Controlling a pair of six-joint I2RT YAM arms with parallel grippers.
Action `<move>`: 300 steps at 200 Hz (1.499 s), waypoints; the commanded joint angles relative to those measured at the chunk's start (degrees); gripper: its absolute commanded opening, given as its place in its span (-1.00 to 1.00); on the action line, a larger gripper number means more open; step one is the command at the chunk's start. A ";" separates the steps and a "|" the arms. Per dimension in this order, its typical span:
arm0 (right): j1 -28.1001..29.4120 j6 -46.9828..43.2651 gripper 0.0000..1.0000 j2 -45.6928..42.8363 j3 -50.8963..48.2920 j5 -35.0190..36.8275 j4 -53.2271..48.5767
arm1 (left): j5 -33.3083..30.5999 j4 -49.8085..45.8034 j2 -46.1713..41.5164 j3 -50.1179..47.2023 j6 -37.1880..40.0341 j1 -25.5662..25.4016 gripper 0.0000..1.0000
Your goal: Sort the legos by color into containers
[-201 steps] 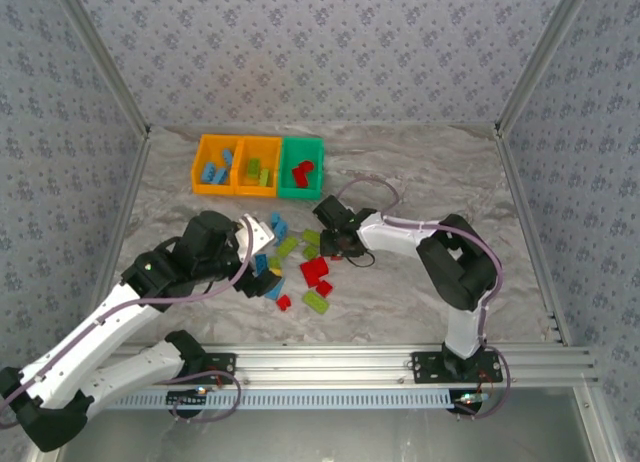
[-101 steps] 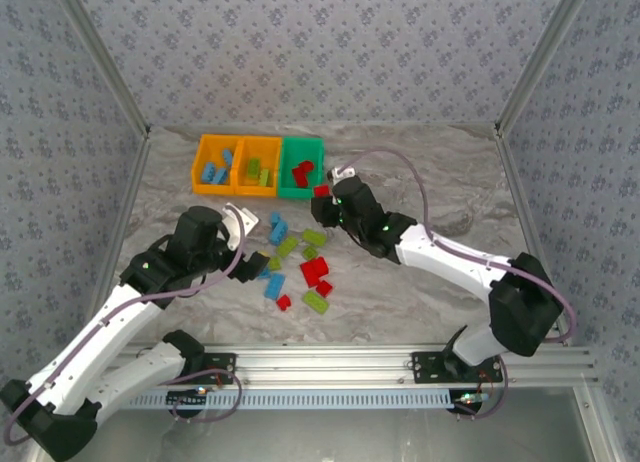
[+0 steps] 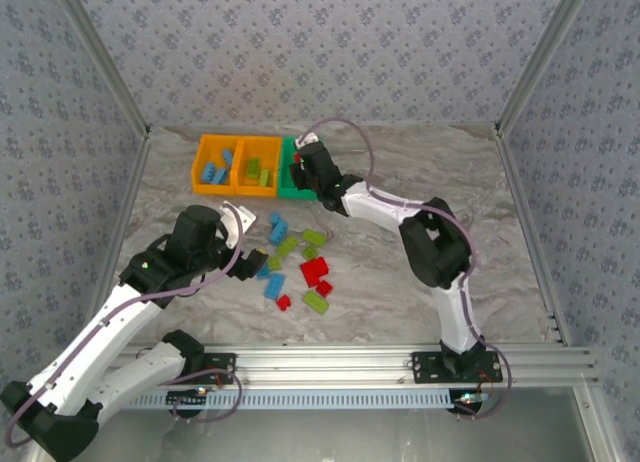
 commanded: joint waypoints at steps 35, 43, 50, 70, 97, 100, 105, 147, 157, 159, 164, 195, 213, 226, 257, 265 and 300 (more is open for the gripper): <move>-0.81 -1.80 0.04 8.85 14.92 7.19 -12.14 | 0.35 1.01 0.27 -0.26 -0.82 1.08 0.98; -0.80 -1.95 0.07 8.69 15.50 7.10 -12.67 | 0.25 1.09 0.35 -0.19 -0.82 1.21 0.99; -0.73 -2.00 0.10 8.31 15.64 7.10 -13.22 | 0.30 1.09 0.42 -0.27 -0.86 1.42 0.99; -0.56 -1.52 0.10 5.65 15.35 6.72 -15.60 | 0.87 1.09 0.95 -0.38 -1.38 2.31 0.98; 0.27 -1.07 0.16 -4.24 6.88 3.80 -14.65 | 0.12 3.44 2.00 -0.46 -4.41 3.25 0.99; 0.31 -0.84 0.17 -5.57 5.62 3.08 -14.55 | 0.02 3.74 2.20 -0.47 -5.04 3.54 0.98; 0.34 -0.50 0.19 -8.12 3.43 1.55 -14.45 | -0.20 4.08 2.47 -0.38 -6.33 4.07 0.98; 0.66 1.03 0.44 -28.83 -12.73 -17.01 -19.45 | 0.87 2.82 8.93 5.36 -30.16 6.82 0.94; 0.91 1.47 0.50 -32.48 -15.83 -20.13 -20.93 | 1.68 3.94 11.55 5.78 -35.00 6.80 0.89; 0.92 1.55 0.52 -33.23 -16.36 -20.80 -21.30 | 1.78 4.29 12.23 5.84 -35.66 6.80 0.88; 0.93 2.07 0.55 -35.01 -17.78 -22.19 -22.09 | 1.83 5.32 13.78 5.88 -37.29 6.80 0.86; 1.12 6.70 0.67 -43.31 -27.54 -27.96 -22.73 | 0.00 9.71 26.89 8.41 -45.05 6.88 0.63; 0.80 9.87 0.75 -47.22 -33.82 -27.79 -19.03 | 0.44 10.32 35.99 12.47 -46.52 6.88 0.56; 0.44 10.90 0.79 -48.89 -36.30 -27.46 -18.08 | 1.49 11.69 42.37 15.08 -46.51 6.88 0.54; -0.45 12.26 0.87 -50.29 -37.97 -25.28 -18.79 | -3.58 14.79 52.86 19.23 -46.64 6.89 0.44; -0.60 12.37 0.87 -50.34 -37.98 -25.66 -18.89 | -4.40 14.84 55.09 20.45 -46.40 6.97 0.43; -0.82 12.73 0.90 -50.73 -38.88 -25.70 -18.31 | -5.24 13.86 62.35 24.69 -45.58 7.06 0.22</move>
